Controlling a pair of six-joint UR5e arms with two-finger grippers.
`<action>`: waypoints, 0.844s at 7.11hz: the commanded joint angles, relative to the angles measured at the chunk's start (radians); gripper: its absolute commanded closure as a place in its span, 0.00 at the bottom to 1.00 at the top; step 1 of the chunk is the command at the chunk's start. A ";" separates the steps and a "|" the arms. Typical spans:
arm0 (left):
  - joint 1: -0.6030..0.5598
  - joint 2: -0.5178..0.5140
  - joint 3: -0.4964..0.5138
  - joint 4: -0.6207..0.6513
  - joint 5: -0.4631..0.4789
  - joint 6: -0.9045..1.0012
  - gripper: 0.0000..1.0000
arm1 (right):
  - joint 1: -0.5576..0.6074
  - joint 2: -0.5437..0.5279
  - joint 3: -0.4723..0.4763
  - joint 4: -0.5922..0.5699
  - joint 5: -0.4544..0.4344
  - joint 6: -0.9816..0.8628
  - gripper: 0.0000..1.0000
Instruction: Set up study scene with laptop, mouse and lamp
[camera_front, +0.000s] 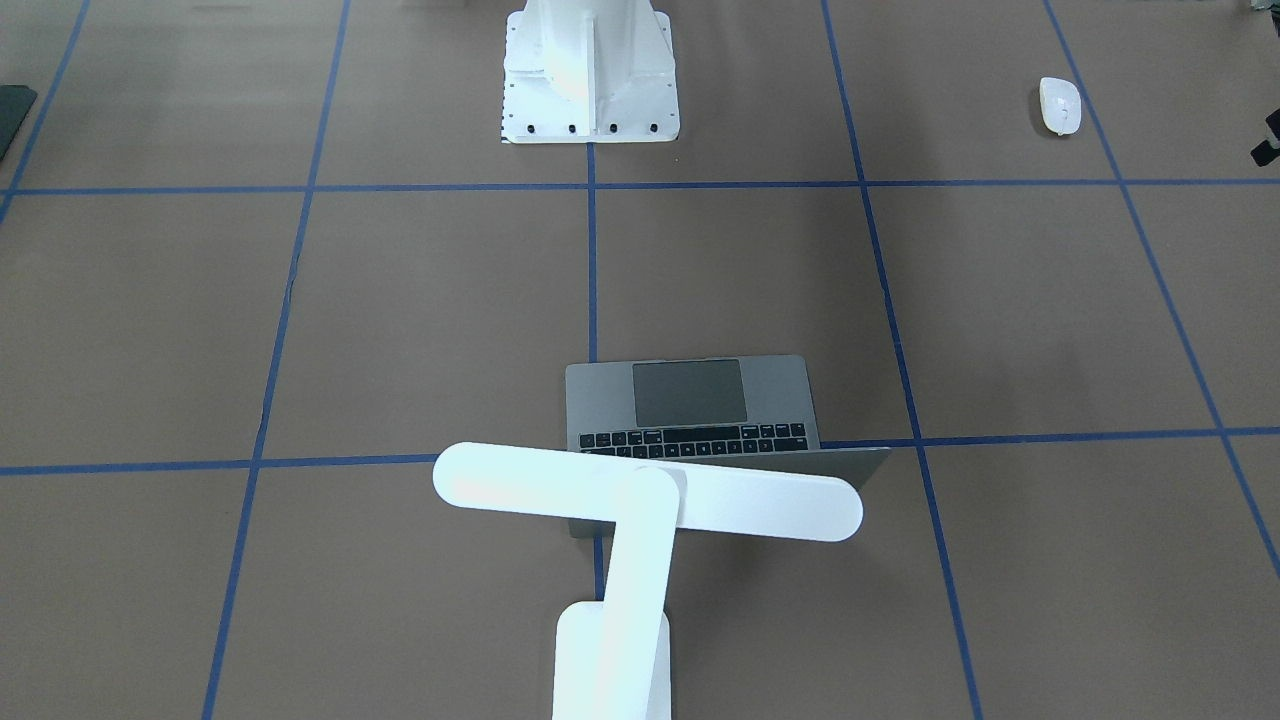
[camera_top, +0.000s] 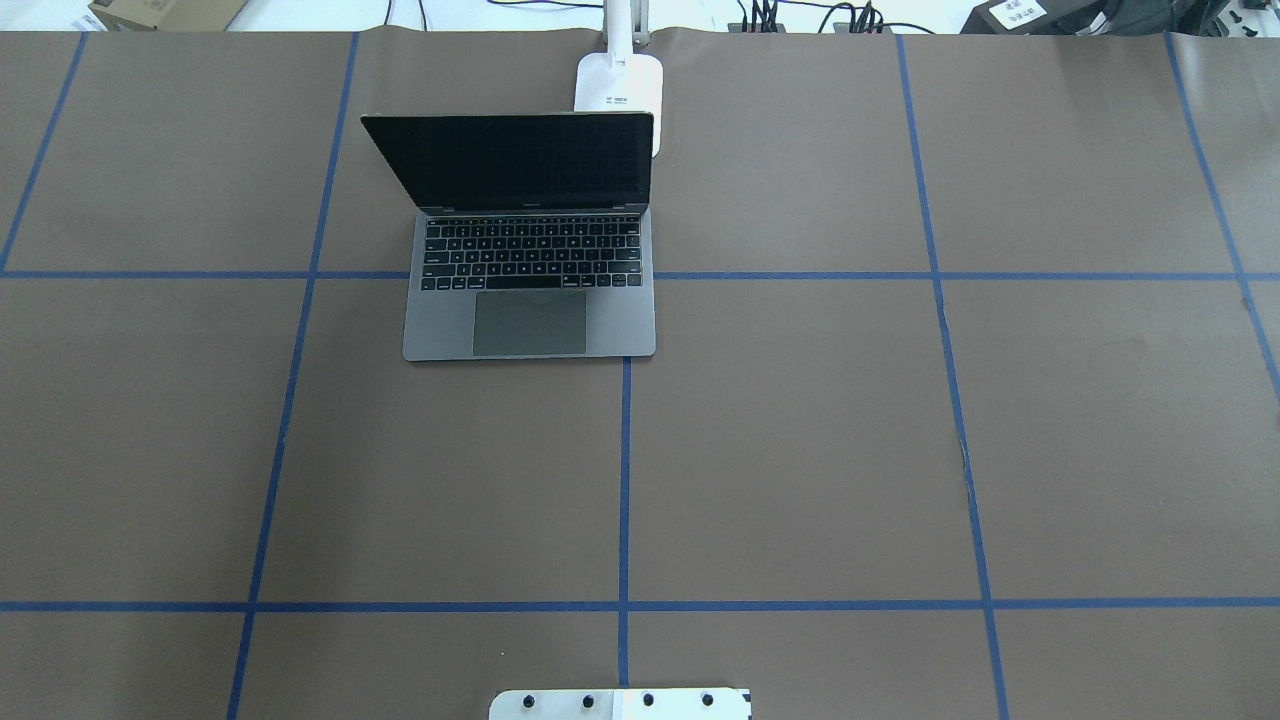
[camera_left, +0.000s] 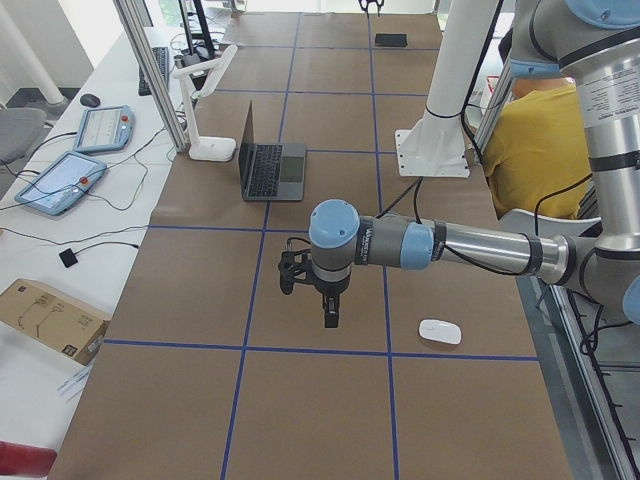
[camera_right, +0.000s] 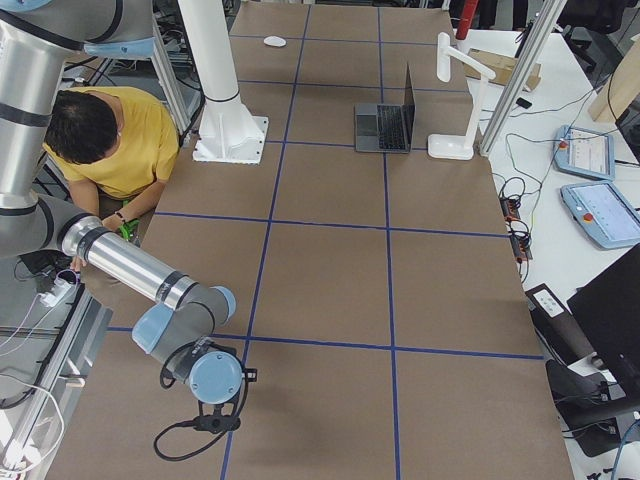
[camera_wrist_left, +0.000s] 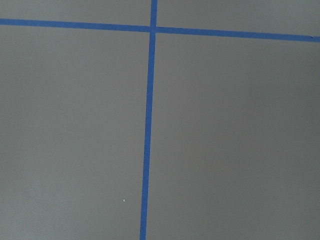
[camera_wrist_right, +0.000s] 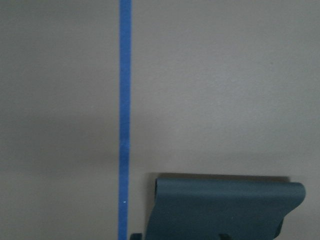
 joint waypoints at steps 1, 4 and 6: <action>0.000 0.000 0.004 0.000 0.000 0.000 0.00 | -0.132 0.073 0.002 0.020 0.005 0.059 0.01; -0.002 0.000 0.005 0.000 0.001 -0.001 0.00 | -0.273 0.033 -0.002 0.006 0.003 0.117 0.10; -0.003 0.000 0.006 0.000 0.001 -0.001 0.00 | -0.285 0.018 -0.130 0.014 0.005 0.141 0.12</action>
